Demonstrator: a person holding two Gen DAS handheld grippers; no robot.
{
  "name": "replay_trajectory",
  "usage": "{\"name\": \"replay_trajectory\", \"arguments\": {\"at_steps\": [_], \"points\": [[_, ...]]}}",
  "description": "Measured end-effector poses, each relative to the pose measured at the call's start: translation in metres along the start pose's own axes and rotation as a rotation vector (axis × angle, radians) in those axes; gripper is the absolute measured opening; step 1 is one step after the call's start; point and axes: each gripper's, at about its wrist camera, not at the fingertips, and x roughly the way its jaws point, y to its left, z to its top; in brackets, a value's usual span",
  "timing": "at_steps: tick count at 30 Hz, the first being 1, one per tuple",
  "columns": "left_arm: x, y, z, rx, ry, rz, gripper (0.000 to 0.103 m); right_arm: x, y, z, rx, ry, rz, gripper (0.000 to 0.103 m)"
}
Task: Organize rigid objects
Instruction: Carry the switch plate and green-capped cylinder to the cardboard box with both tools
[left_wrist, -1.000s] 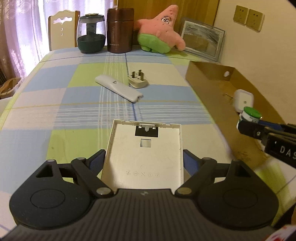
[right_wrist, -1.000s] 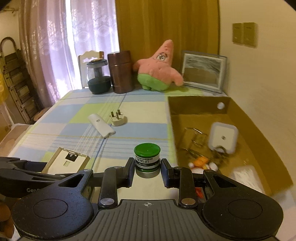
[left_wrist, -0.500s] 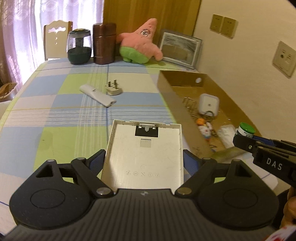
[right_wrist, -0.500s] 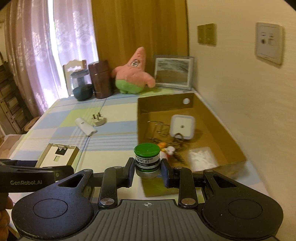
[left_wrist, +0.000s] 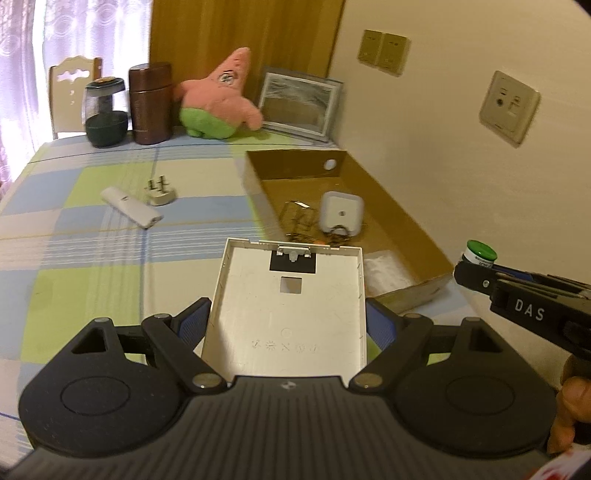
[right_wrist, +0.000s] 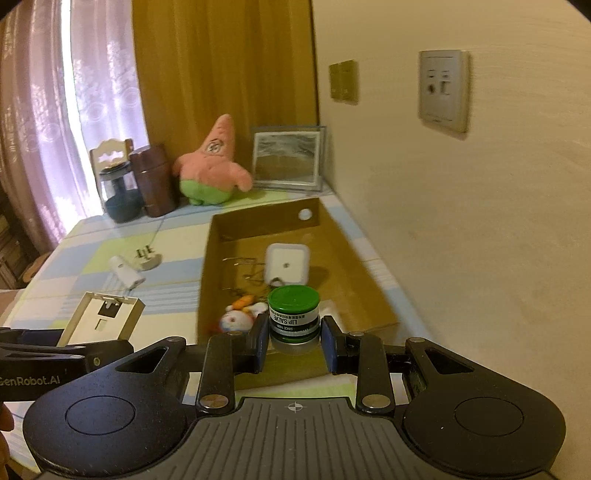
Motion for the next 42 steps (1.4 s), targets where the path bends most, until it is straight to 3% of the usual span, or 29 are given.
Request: {"name": "replay_trajectory", "arguments": {"at_steps": [17,42], "points": [[0.023,-0.04,0.015,0.031,0.014,-0.056,0.084,0.004,-0.043,0.021,0.002,-0.001,-0.013,0.027],[0.089,-0.032,0.071,-0.022,0.017,-0.049,0.084,0.09,-0.046,0.063,-0.085,0.053,0.057,0.027]]}}
